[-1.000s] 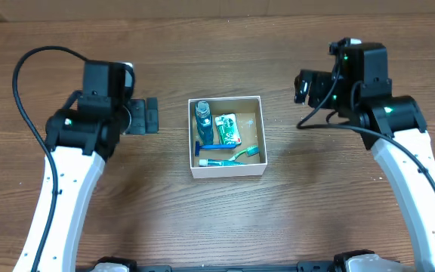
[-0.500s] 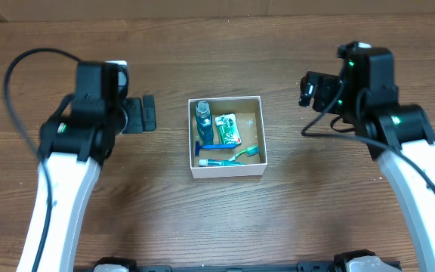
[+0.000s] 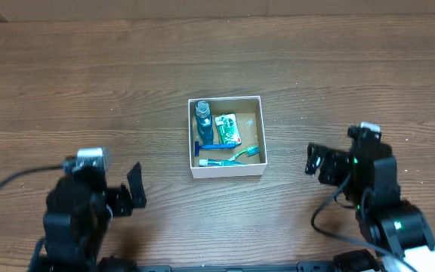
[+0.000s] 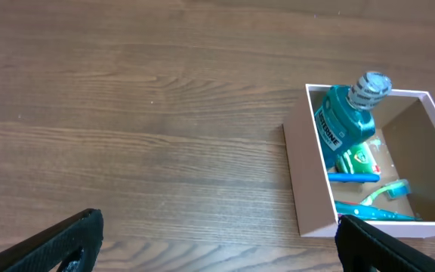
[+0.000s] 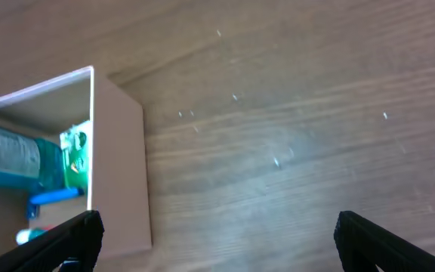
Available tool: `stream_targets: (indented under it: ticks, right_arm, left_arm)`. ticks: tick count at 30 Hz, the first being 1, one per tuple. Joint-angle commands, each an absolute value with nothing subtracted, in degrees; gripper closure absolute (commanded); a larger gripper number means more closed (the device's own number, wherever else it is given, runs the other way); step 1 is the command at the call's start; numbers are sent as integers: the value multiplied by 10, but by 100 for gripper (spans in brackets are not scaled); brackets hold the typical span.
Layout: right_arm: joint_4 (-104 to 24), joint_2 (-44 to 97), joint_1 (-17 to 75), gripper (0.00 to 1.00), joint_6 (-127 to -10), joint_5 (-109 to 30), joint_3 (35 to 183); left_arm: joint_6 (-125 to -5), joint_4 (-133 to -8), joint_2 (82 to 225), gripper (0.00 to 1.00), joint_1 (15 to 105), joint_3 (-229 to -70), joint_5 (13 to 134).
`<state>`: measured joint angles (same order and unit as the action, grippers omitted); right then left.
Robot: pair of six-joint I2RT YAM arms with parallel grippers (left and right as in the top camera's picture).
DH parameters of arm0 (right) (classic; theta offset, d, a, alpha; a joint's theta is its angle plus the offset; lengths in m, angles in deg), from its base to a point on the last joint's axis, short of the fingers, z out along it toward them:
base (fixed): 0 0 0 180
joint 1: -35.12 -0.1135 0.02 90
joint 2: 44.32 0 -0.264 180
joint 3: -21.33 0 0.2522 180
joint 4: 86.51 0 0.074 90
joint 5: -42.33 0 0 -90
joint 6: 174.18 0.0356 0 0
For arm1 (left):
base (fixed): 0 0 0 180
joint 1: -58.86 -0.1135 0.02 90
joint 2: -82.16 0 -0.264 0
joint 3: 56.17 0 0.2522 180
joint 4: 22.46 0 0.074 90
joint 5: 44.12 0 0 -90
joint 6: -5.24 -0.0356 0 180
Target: Pack container
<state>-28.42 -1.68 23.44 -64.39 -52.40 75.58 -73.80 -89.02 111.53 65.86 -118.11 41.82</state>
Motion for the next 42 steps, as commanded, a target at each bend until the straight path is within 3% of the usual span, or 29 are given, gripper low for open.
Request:
stream_targets:
  ticks: [1,18,26,31,42]
  right_arm:
    - [-281,-47,233,0,-635,-532,755]
    - [-280,-13,232,0,-635,-532,755]
    - [-257,-117,220,0,-650,-527,742]
    - [-350,-210,235,0,-750,-477,653]
    - [-607,-413,277,0,-787,-473,436]
  left_arm:
    - [-714,-888,1087,0,656,-1148,425]
    - [-714,-956,1088,0,656,-1139,425]
    - [-714,-956,1088,0,656,-1139,425]
    - [-714,-956,1088,0,656,-1139,425]
    - [-714,-956,1088,0,656,-1139,425]
